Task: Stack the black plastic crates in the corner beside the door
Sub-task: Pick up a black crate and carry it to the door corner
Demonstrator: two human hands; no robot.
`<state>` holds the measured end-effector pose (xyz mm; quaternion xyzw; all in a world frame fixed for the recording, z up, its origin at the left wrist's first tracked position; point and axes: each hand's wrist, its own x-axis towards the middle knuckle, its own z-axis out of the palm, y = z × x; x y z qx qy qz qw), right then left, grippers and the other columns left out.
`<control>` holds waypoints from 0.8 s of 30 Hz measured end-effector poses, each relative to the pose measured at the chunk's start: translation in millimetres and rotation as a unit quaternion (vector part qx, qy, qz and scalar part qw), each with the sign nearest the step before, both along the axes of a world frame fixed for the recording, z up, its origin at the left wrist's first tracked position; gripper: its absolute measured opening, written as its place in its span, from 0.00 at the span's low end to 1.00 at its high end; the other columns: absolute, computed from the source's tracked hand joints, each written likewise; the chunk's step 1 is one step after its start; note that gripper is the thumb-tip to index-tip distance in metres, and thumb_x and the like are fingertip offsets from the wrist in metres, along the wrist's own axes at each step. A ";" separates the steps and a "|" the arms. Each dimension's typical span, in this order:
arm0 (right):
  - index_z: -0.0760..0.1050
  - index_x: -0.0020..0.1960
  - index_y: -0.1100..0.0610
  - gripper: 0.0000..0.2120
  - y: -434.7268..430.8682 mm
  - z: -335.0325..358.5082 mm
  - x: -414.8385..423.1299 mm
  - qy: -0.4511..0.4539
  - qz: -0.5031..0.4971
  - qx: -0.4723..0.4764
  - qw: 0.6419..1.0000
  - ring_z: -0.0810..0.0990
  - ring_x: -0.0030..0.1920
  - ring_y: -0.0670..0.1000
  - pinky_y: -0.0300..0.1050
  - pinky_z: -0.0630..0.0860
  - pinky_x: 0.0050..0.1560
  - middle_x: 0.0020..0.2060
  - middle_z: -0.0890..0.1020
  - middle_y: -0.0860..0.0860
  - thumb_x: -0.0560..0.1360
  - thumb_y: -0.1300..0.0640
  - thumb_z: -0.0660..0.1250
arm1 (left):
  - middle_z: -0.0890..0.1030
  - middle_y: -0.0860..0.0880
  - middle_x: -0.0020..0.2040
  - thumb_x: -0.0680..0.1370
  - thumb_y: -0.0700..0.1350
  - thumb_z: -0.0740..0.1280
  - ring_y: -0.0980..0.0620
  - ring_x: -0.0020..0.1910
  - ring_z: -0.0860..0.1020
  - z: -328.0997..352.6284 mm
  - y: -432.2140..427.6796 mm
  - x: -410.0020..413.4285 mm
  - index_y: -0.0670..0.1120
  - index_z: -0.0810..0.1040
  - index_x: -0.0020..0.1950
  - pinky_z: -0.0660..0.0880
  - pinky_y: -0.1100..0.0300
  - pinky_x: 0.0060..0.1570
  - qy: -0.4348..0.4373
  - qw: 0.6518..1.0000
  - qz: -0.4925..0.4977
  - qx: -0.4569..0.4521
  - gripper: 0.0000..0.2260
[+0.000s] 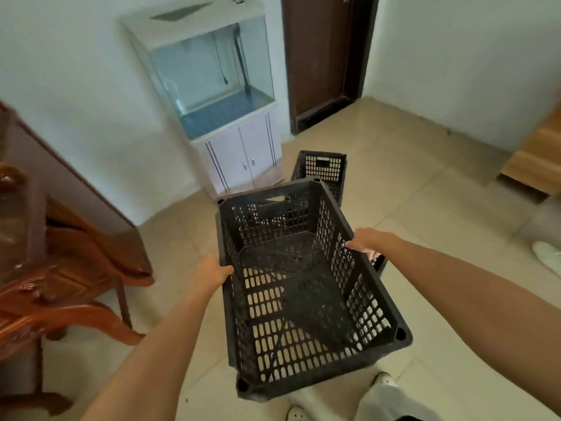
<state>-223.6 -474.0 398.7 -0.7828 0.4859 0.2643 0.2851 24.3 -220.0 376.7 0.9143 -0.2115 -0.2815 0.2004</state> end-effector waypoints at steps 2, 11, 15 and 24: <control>0.70 0.65 0.69 0.27 -20.8 -3.8 -37.0 -0.003 -0.022 -0.005 1.000 0.81 0.43 0.58 0.49 0.78 0.51 0.57 0.80 0.63 0.82 0.46 0.54 | 0.78 0.45 0.42 0.75 0.42 0.70 0.45 0.46 0.79 -1.8 -37.0 -18.7 0.43 0.74 0.42 0.77 0.52 0.46 0.004 1.000 -0.020 0.003 0.06; 0.68 0.65 0.68 0.21 -149.3 -30.9 -216.5 -0.021 -0.168 0.059 0.984 0.82 0.38 0.54 0.42 0.78 0.34 0.60 0.78 0.62 0.81 0.51 0.58 | 0.80 0.44 0.43 0.75 0.48 0.70 0.42 0.46 0.80 -6.8 -234.6 -136.4 0.43 0.77 0.46 0.73 0.53 0.41 -0.050 0.990 -0.129 0.007 0.09; 0.67 0.67 0.67 0.23 -207.5 -28.6 -282.3 -0.028 -0.215 0.079 0.973 0.81 0.43 0.55 0.40 0.75 0.30 0.60 0.78 0.62 0.81 0.51 0.59 | 0.78 0.45 0.42 0.75 0.51 0.70 0.42 0.45 0.80 1.4 -326.4 -189.0 0.44 0.74 0.46 0.72 0.54 0.40 -0.086 0.980 -0.179 0.009 0.11; 0.69 0.65 0.68 0.20 -322.3 -28.3 -347.5 -0.044 -0.273 0.071 0.958 0.83 0.43 0.56 0.39 0.73 0.28 0.55 0.80 0.62 0.81 0.53 0.59 | 0.80 0.45 0.39 0.73 0.53 0.71 0.45 0.39 0.79 -1.3 -480.4 -234.0 0.44 0.74 0.42 0.73 0.55 0.38 -0.103 0.963 -0.249 0.012 0.13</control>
